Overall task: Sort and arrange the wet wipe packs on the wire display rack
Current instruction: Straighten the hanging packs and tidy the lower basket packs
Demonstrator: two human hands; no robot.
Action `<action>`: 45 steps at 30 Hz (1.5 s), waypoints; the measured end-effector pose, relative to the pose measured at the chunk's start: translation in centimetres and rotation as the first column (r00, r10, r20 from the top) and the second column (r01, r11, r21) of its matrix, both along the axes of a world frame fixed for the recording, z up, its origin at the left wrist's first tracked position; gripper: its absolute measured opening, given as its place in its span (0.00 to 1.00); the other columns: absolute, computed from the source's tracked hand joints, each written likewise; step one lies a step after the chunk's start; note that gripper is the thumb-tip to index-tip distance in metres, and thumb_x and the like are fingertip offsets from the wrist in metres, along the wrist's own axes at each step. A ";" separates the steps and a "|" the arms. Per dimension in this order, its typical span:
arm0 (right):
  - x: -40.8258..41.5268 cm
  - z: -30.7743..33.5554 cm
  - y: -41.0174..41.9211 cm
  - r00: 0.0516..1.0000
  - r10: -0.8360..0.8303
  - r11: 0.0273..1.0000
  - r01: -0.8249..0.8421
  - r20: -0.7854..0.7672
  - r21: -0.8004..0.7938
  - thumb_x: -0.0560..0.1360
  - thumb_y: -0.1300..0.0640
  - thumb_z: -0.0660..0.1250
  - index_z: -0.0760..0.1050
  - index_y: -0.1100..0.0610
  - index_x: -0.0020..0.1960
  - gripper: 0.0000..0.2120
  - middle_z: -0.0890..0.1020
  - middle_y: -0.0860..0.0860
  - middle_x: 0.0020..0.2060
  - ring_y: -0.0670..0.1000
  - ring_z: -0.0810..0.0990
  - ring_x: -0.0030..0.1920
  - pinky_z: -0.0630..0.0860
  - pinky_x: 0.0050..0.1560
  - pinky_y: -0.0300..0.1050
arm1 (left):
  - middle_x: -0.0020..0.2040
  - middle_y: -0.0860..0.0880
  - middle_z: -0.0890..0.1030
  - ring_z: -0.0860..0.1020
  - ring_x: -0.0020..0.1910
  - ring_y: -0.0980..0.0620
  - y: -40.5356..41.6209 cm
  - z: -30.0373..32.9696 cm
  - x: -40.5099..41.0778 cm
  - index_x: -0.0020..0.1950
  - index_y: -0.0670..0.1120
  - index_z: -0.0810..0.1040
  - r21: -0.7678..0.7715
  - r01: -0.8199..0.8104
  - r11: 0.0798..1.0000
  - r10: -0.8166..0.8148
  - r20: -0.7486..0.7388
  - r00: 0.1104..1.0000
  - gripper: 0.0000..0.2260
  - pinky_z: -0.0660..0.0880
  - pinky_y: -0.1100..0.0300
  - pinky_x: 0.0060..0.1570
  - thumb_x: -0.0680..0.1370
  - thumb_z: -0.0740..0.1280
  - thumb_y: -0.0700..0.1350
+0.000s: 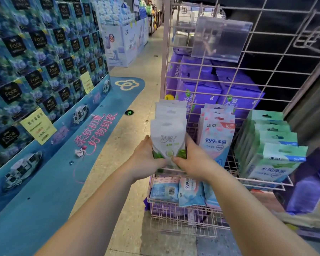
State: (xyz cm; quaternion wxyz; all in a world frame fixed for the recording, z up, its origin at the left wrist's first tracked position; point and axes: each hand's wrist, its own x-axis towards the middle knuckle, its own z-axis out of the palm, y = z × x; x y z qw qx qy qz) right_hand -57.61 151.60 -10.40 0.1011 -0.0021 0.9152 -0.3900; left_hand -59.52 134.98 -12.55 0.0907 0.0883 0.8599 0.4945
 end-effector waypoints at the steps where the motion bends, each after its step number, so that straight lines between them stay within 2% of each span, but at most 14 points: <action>1: 0.0 0.2 0.1 0.998 0.034 0.998 -0.037 0.058 0.046 0.75 0.48 0.66 0.44 0.42 0.77 0.40 0.76 0.49 0.66 0.54 0.75 0.63 0.73 0.62 0.48 | 0.60 0.50 0.74 0.70 0.62 0.51 0.0 0.4 0.1 0.47 0.67 0.69 0.025 -0.014 1.000 0.014 -0.004 1.000 0.19 0.68 0.61 0.55 0.72 0.71 0.43; 6: 0.1 0.0 -0.5 0.970 0.070 0.959 -0.129 0.231 0.252 0.80 0.44 0.53 0.47 0.56 0.78 0.32 0.75 0.57 0.65 0.57 0.76 0.60 0.72 0.57 0.47 | 0.61 0.52 0.74 0.74 0.59 0.52 0.6 -0.1 -0.1 0.56 0.69 0.71 -0.008 0.031 1.000 -0.031 -0.020 0.999 0.21 0.72 0.49 0.61 0.68 0.70 0.50; 11: 0.2 0.9 0.4 0.972 0.049 0.984 -0.087 0.230 0.157 0.78 0.55 0.61 0.57 0.51 0.74 0.27 0.76 0.55 0.64 0.52 0.74 0.54 0.71 0.53 0.43 | 0.55 0.55 0.73 0.71 0.55 0.52 0.8 -0.1 0.1 0.56 0.66 0.66 0.029 -0.007 1.000 0.009 -0.082 0.997 0.22 0.71 0.52 0.57 0.69 0.68 0.46; 14: 0.9 0.9 0.4 0.986 -0.005 0.998 -0.007 0.167 0.068 0.75 0.57 0.62 0.46 0.42 0.77 0.37 0.78 0.53 0.61 0.54 0.77 0.56 0.76 0.59 0.51 | 0.61 0.56 0.74 0.72 0.60 0.51 0.9 -0.1 -0.1 0.64 0.64 0.63 -0.019 0.001 1.000 -0.003 -0.093 0.996 0.26 0.69 0.44 0.64 0.68 0.66 0.52; 18: 0.5 0.9 -0.6 0.995 -0.039 0.993 0.029 0.090 0.117 0.75 0.61 0.63 0.37 0.42 0.77 0.43 0.78 0.55 0.60 0.56 0.78 0.54 0.77 0.58 0.52 | 0.59 0.66 0.73 0.70 0.68 0.50 0.9 -0.6 -0.2 0.75 0.57 0.54 -0.033 -0.014 0.999 0.010 -0.128 0.992 0.35 0.59 0.40 0.71 0.71 0.66 0.52; 20: 0.0 1.0 -1.6 0.990 -0.081 0.986 0.063 0.118 0.155 0.75 0.62 0.63 0.32 0.45 0.76 0.46 0.76 0.56 0.61 0.56 0.77 0.54 0.76 0.57 0.51 | 0.53 0.71 0.72 0.71 0.66 0.49 0.9 -1.0 -0.2 0.74 0.55 0.57 -0.029 -0.041 0.999 0.036 -0.159 0.987 0.31 0.61 0.43 0.70 0.74 0.68 0.50; 23: -0.4 1.1 -2.3 0.975 -0.133 0.987 0.114 0.176 0.110 0.75 0.63 0.63 0.29 0.47 0.76 0.47 0.72 0.59 0.66 0.59 0.75 0.62 0.73 0.61 0.53 | 0.52 0.68 0.73 0.72 0.62 0.52 0.8 -1.2 -0.2 0.73 0.53 0.61 0.034 -0.068 0.997 0.073 -0.168 0.983 0.30 0.68 0.63 0.58 0.75 0.70 0.43; 25: -0.3 1.4 -1.7 0.977 -0.121 0.991 0.110 0.174 0.073 0.74 0.62 0.65 0.34 0.46 0.77 0.47 0.71 0.57 0.68 0.59 0.74 0.64 0.73 0.64 0.52 | 0.54 0.62 0.74 0.72 0.60 0.56 0.9 -1.3 -0.1 0.74 0.50 0.61 0.090 -0.077 0.993 0.090 -0.151 0.984 0.30 0.67 0.77 0.47 0.75 0.69 0.39; 27: 0.5 1.4 -0.5 0.989 -0.084 0.996 0.084 0.120 -0.001 0.73 0.59 0.69 0.43 0.46 0.78 0.45 0.72 0.51 0.68 0.54 0.75 0.62 0.73 0.64 0.50 | 0.54 0.63 0.75 0.72 0.58 0.57 1.0 -1.4 0.1 0.73 0.48 0.61 0.143 -0.109 0.984 0.127 -0.122 0.984 0.30 0.67 0.81 0.45 0.74 0.70 0.39; 30: 3.6 0.7 1.5 0.967 -0.206 0.970 0.181 -0.152 -0.162 0.73 0.56 0.69 0.65 0.49 0.72 0.29 0.76 0.42 0.60 0.42 0.77 0.53 0.73 0.56 0.36 | 0.68 0.56 0.73 0.70 0.67 0.56 0.3 -2.5 0.3 0.76 0.52 0.58 0.173 -0.137 0.975 0.159 -0.119 0.980 0.40 0.68 0.59 0.66 0.69 0.76 0.51; 32: 6.3 -1.2 2.8 0.895 -0.356 0.912 0.270 -0.268 -0.309 0.74 0.58 0.69 0.79 0.48 0.52 0.09 0.83 0.42 0.44 0.41 0.80 0.42 0.75 0.46 0.37 | 0.74 0.56 0.66 0.67 0.70 0.57 -0.5 -3.6 1.6 0.77 0.53 0.54 0.162 -0.154 0.975 0.168 -0.079 0.983 0.45 0.66 0.54 0.68 0.67 0.76 0.54; 35: 9.6 -6.3 4.7 0.922 -0.388 0.858 0.358 -0.009 -0.370 0.74 0.62 0.68 0.79 0.49 0.39 0.09 0.82 0.47 0.30 0.49 0.80 0.32 0.81 0.40 0.51 | 0.69 0.59 0.66 0.69 0.66 0.56 -1.0 -7.0 4.5 0.77 0.50 0.55 0.175 -0.245 0.953 0.247 0.016 0.969 0.44 0.66 0.58 0.63 0.68 0.76 0.49; 39: 10.3 -12.4 7.0 0.824 -0.443 0.794 0.543 0.353 -0.272 0.76 0.63 0.65 0.79 0.56 0.44 0.06 0.79 0.53 0.32 0.49 0.76 0.30 0.78 0.33 0.43 | 0.68 0.51 0.72 0.72 0.65 0.50 -0.2 -12.2 6.7 0.73 0.47 0.65 -0.013 -0.188 0.982 0.187 0.170 0.967 0.38 0.70 0.56 0.61 0.68 0.77 0.49; 45: 7.6 -14.2 6.7 0.601 -0.408 0.559 0.760 0.687 -0.332 0.78 0.57 0.64 0.74 0.58 0.51 0.05 0.75 0.54 0.37 0.51 0.73 0.33 0.74 0.33 0.44 | 0.63 0.46 0.78 0.74 0.63 0.48 4.4 -13.4 5.3 0.61 0.47 0.79 -0.349 0.005 0.937 -0.017 -0.033 0.999 0.21 0.68 0.64 0.58 0.70 0.74 0.49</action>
